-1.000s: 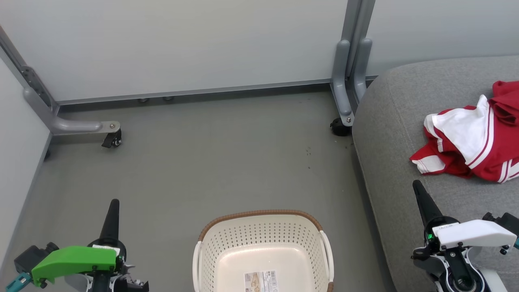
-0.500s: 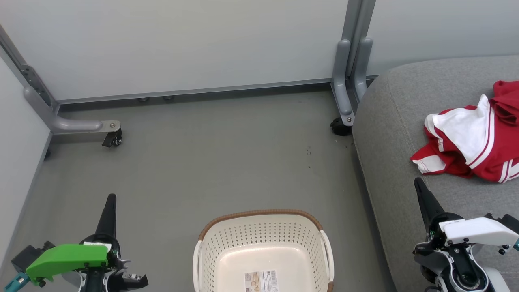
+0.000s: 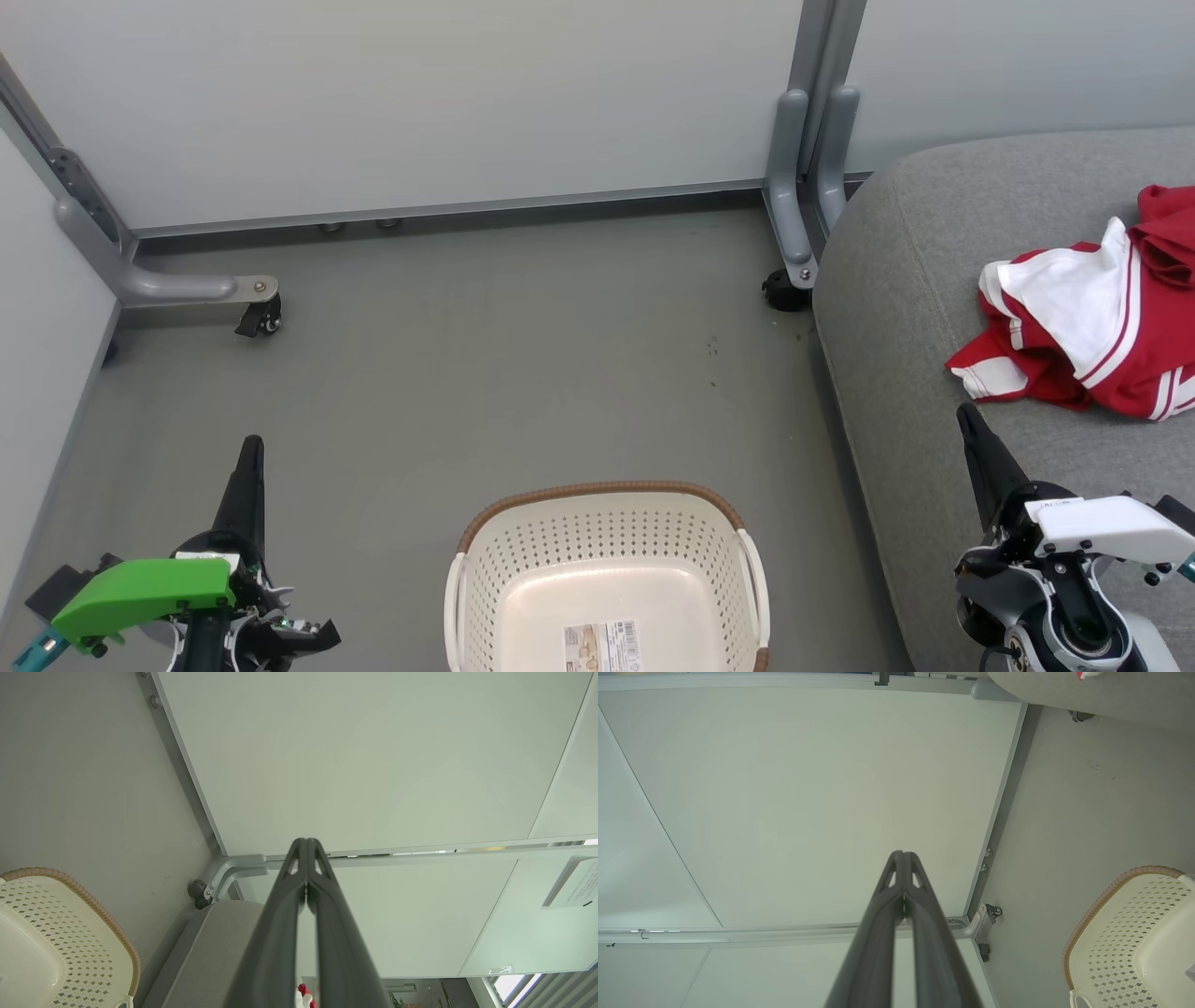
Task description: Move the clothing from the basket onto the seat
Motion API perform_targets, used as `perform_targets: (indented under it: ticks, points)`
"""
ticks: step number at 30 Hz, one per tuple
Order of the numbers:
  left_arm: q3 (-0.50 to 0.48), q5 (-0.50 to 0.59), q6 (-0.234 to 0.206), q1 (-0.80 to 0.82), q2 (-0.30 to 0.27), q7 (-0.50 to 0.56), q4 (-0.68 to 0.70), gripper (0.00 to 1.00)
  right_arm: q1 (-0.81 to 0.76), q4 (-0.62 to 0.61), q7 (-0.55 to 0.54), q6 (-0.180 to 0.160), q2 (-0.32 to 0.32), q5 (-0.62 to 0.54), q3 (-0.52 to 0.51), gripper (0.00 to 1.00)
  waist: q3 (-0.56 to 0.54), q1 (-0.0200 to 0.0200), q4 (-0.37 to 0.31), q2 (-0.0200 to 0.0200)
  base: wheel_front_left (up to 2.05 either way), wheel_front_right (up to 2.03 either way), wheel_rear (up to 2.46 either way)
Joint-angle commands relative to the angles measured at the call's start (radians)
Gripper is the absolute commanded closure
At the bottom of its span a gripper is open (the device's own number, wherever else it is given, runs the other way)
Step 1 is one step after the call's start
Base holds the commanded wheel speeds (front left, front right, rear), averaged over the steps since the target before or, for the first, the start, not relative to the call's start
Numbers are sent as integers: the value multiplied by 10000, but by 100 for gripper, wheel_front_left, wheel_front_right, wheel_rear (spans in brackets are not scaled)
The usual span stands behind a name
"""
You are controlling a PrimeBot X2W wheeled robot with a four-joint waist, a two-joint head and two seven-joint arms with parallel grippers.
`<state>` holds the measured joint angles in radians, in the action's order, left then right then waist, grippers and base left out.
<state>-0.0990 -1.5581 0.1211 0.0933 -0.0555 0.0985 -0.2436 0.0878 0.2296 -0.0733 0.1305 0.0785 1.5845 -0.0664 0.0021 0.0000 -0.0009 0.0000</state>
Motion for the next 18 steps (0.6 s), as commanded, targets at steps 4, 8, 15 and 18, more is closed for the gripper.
perform_targets:
  ticks: [4,8,15,18]
  points:
    - [-139,-367,100,221,22,124,-18,100,209,98,-67,4,15,392,-69,100,5,0,5,0,0,0,0]
    - [-192,-589,141,245,57,185,-26,100,240,163,-118,4,6,644,-102,100,10,0,9,0,0,0,0]
    - [-181,-563,134,213,54,191,-22,100,216,161,-141,4,-20,577,-131,100,11,0,9,0,0,0,0]
    - [-182,-563,127,213,53,191,-24,100,218,161,-150,4,-31,557,-145,100,11,0,9,0,0,0,0]
